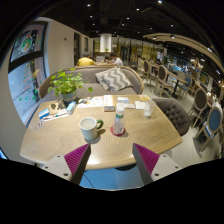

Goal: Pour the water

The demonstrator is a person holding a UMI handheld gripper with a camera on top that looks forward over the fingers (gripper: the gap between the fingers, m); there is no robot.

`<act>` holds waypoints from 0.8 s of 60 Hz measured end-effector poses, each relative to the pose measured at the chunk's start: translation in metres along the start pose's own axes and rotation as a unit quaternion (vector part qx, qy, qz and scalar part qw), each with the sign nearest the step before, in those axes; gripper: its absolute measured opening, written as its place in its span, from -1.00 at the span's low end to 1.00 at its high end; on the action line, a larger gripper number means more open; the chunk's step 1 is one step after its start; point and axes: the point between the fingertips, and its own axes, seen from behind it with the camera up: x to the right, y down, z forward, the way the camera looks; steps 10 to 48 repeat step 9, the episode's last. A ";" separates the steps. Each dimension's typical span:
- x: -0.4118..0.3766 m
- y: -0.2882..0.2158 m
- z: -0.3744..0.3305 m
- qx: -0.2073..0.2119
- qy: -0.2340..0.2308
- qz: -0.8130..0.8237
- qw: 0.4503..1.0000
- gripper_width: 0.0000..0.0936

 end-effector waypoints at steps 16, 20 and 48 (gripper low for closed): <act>-0.002 0.006 -0.011 -0.008 -0.002 0.005 1.000 0.83; -0.002 0.006 -0.011 -0.008 -0.002 0.005 1.000 0.83; -0.002 0.006 -0.011 -0.008 -0.002 0.005 1.000 0.83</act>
